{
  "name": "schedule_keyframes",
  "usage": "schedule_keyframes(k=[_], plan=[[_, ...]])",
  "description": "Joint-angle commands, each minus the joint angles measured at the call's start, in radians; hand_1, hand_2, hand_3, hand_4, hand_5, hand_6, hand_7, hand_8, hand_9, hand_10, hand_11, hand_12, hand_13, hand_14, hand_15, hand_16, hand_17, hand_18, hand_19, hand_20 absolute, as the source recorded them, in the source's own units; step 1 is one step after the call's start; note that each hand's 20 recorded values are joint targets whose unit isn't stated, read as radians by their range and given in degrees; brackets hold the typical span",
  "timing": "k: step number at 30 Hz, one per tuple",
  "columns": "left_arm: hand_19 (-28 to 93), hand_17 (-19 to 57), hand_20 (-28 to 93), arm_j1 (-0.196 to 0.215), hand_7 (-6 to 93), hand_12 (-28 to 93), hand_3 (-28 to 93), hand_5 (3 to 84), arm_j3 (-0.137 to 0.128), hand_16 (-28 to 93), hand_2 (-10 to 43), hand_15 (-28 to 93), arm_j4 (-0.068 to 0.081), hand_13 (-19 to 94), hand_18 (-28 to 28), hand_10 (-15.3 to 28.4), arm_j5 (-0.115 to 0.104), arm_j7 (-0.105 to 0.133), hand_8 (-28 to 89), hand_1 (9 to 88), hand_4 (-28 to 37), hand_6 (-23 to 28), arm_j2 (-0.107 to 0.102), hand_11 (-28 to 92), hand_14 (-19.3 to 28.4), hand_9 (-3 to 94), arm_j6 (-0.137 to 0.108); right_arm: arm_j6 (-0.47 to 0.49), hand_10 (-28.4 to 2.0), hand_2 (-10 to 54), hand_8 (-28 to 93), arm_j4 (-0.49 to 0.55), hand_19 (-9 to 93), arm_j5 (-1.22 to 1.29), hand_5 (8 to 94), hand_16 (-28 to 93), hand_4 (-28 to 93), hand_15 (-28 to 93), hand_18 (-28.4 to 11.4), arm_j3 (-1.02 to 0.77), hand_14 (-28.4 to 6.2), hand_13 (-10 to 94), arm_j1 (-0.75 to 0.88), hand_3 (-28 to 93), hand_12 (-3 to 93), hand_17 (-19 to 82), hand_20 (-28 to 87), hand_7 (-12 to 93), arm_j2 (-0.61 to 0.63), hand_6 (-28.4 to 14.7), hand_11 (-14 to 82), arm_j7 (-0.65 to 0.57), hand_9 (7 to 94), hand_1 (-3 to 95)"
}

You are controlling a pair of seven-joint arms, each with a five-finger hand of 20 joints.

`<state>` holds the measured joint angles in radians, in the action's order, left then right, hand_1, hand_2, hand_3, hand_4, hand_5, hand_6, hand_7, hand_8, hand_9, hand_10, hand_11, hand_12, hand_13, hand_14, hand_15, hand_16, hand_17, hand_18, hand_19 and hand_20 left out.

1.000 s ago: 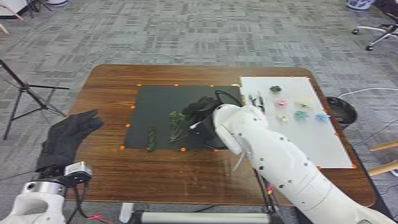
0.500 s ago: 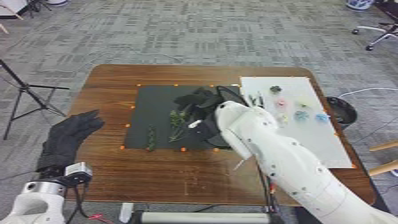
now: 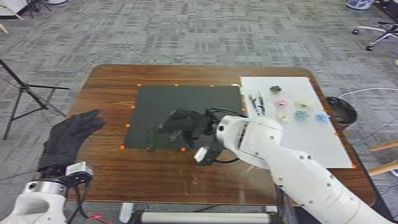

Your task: Arrange flowers

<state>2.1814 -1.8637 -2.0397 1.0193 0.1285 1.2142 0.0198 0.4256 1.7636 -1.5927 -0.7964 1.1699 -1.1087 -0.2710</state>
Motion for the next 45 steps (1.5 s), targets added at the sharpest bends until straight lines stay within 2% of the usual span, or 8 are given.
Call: schedule_keyframes(k=[1, 16, 25, 30, 45], plan=[[13, 5.9, 18, -0.003, 16.5, 17, 66, 50.9, 0.007, 3, 3.6, 21, 0.002, 39, 13.0, 14.8, 0.002, -0.014, -6, 24.6, -25.8, 4.1, 0.007, 26, 18.8, 49.5, 0.007, 0.017, -11.7, 22.2, -6, -0.018, 93, -0.103, 51.4, 26, -15, 58, -15.4, -0.002, -6.0, 90, 0.03, 51, 5.4, 61, 53, 4, -0.015, -4.5, 5.6, 0.01, 49.5, 24.3], [13, 5.9, 18, -0.017, 16.7, 17, 66, 50.9, 0.016, 3, 3.5, 21, 0.009, 38, 13.1, 14.8, 0.003, -0.026, -6, 24.6, -25.8, 4.0, 0.004, 25, 18.9, 49.5, 0.018, 0.09, -10.1, 22.2, -6, -0.049, 93, -0.245, 49.2, 26, -15, 60, -15.6, -0.023, -5.9, 89, 0.066, 53, 5.0, 61, 56, 5, -0.023, -3.8, 5.5, 0.04, 47.8, 23.2], [13, 5.8, 18, -0.015, 16.7, 17, 67, 51.0, 0.015, 3, 3.4, 21, 0.008, 39, 13.1, 14.8, 0.004, -0.016, -6, 24.5, -25.9, 4.0, 0.009, 26, 18.9, 49.5, 0.017, 0.12, -10.6, 21.4, -6, -0.012, 93, -0.178, 51.4, 25, -15, 61, -15.8, -0.018, -5.5, 90, 0.024, 56, 5.6, 62, 57, 6, 0.043, -3.4, 6.1, 0.023, 50.5, 22.2], [13, 5.8, 18, -0.018, 16.6, 17, 66, 50.9, 0.021, 3, 3.5, 21, 0.007, 39, 13.1, 14.7, 0.002, -0.012, -6, 24.6, -25.9, 4.1, 0.011, 26, 18.8, 49.5, 0.005, 0.134, -10.7, 21.0, -6, -0.011, 93, -0.181, 52.5, 25, -16, 61, -15.9, -0.012, -5.3, 91, 0.001, 56, 5.8, 63, 58, 6, 0.059, -3.0, 6.4, 0.047, 51.9, 22.4], [13, 5.8, 18, -0.01, 16.6, 17, 66, 50.9, 0.017, 3, 3.6, 21, 0.004, 39, 13.1, 14.8, 0.003, -0.005, -6, 24.6, -25.7, 4.1, 0.018, 25, 18.8, 49.5, 0.012, 0.148, -10.3, 20.2, -6, 0.009, 93, -0.141, 54.9, 25, -16, 61, -16.0, -0.006, -5.3, 91, -0.022, 58, 6.5, 63, 59, 7, 0.079, -2.2, 7.0, 0.09, 54.8, 21.8]])
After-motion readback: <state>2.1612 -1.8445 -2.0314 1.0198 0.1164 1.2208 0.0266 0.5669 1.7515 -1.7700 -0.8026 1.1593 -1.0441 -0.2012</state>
